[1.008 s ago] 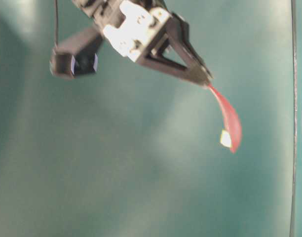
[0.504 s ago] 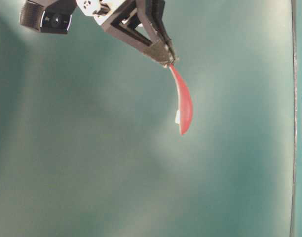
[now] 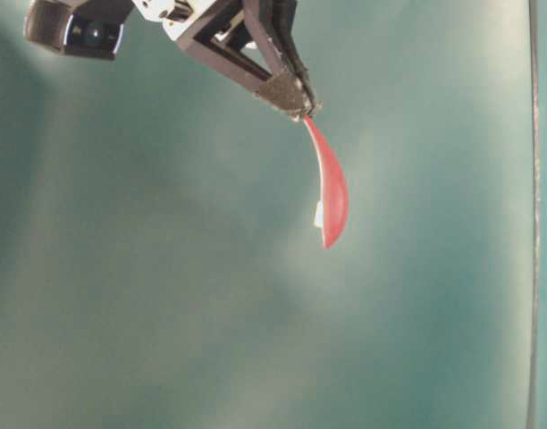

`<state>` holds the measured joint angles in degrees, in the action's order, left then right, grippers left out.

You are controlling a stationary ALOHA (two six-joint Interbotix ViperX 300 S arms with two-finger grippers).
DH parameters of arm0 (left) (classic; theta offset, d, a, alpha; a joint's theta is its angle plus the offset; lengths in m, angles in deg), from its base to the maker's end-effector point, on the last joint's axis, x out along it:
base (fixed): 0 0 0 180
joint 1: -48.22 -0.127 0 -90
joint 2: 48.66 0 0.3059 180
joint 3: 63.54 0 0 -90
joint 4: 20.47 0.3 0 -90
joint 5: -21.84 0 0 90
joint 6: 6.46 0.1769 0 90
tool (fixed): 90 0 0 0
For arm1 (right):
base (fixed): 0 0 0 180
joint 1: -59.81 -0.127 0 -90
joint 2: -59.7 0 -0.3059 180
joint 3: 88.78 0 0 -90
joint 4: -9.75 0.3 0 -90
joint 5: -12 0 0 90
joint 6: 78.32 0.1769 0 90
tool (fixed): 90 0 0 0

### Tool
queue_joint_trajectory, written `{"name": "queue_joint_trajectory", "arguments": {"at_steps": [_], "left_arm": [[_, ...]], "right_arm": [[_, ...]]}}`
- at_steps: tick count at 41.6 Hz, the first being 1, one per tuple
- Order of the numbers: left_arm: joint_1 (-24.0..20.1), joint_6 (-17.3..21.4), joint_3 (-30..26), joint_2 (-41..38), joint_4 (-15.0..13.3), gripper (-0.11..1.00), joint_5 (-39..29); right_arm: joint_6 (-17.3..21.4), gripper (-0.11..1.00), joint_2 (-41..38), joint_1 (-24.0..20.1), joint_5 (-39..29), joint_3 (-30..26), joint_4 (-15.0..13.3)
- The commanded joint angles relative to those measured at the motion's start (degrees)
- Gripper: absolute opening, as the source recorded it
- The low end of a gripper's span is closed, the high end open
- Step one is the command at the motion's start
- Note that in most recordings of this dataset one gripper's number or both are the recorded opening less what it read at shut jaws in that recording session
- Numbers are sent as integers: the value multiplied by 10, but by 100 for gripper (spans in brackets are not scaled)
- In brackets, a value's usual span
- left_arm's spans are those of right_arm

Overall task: Scoop the yellow hexagonal prism block from the bowl with a spoon using the right arm.
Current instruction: 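Lift the spoon holding the yellow block up out of the bowl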

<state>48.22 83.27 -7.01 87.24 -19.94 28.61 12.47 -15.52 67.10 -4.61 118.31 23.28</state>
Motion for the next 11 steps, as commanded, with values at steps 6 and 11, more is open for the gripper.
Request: {"name": "queue_joint_trajectory", "arguments": {"at_steps": [6, 11], "left_arm": [[0, -1, -8, -5, 1, 1, 7], [0, 0, -8, -4, 2, 1, 7]], "right_arm": [[-1, 24, 7, -4, 11, -3, 0], [-1, 24, 7, -5, 20, 0, -1]]}}
